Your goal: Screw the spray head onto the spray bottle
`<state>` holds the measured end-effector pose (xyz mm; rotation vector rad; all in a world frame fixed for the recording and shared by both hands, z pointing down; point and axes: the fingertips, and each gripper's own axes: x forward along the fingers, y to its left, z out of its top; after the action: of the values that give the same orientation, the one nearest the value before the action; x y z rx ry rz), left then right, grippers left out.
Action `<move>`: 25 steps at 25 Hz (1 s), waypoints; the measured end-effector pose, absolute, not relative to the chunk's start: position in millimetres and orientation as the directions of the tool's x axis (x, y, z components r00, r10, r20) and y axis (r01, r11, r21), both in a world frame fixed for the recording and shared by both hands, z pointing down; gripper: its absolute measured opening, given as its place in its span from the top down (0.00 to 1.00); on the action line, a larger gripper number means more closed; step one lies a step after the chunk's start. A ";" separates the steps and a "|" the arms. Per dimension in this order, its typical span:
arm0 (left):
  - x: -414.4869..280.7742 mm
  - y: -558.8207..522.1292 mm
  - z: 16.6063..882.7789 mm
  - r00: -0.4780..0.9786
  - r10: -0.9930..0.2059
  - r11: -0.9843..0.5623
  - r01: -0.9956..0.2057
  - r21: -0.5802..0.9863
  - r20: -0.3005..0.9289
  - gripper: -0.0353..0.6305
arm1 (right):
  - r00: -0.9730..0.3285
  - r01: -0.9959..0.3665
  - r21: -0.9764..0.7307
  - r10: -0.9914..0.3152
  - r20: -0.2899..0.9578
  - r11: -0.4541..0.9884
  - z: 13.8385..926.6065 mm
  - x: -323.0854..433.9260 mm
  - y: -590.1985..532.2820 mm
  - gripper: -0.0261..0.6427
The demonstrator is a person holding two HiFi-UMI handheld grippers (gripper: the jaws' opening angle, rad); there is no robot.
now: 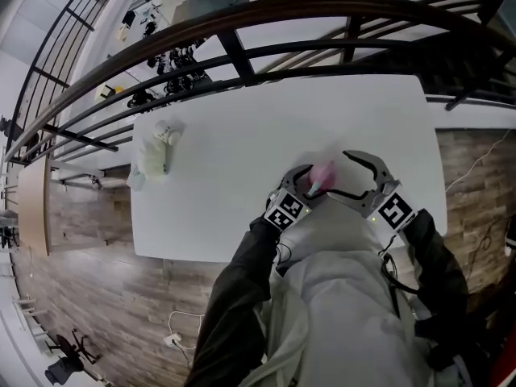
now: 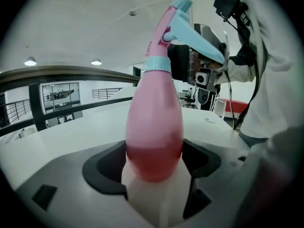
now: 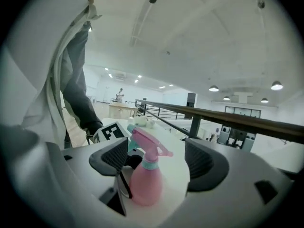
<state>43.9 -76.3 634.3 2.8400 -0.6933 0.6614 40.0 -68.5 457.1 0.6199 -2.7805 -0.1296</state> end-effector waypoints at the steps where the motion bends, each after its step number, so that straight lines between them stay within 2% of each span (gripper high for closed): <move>1: 44.7 -75.5 634.4 0.797 -0.402 -0.884 -0.465 0.034 0.451 0.39 | -0.879 -0.366 0.137 -0.390 0.274 0.920 462.0 33.0 -72.0 0.43; 5: 48.7 -68.7 637.6 0.805 -0.347 -0.914 -0.406 0.020 0.482 0.39 | -0.925 -0.232 0.065 -0.241 0.296 0.971 469.1 9.8 -74.9 0.43; 8: 47.8 -67.2 640.2 0.798 -0.335 -0.919 -0.395 0.014 0.501 0.39 | -0.932 -0.201 0.023 -0.198 0.303 0.979 473.1 2.5 -76.1 0.43; 16: 51.1 -64.9 642.7 0.783 -0.341 -0.917 -0.400 0.001 0.520 0.39 | -0.927 -0.235 0.062 -0.243 0.285 0.970 474.8 2.1 -65.2 0.52; 25: 44.8 -67.2 646.6 0.761 -0.341 -0.919 -0.395 -0.024 0.551 0.41 | -0.881 -0.384 0.049 -0.382 0.281 0.922 480.2 27.7 -77.1 0.64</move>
<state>44.8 -67.2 646.6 2.8597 -0.5988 0.8671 27.7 -77.1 480.2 0.5690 -2.7953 0.0122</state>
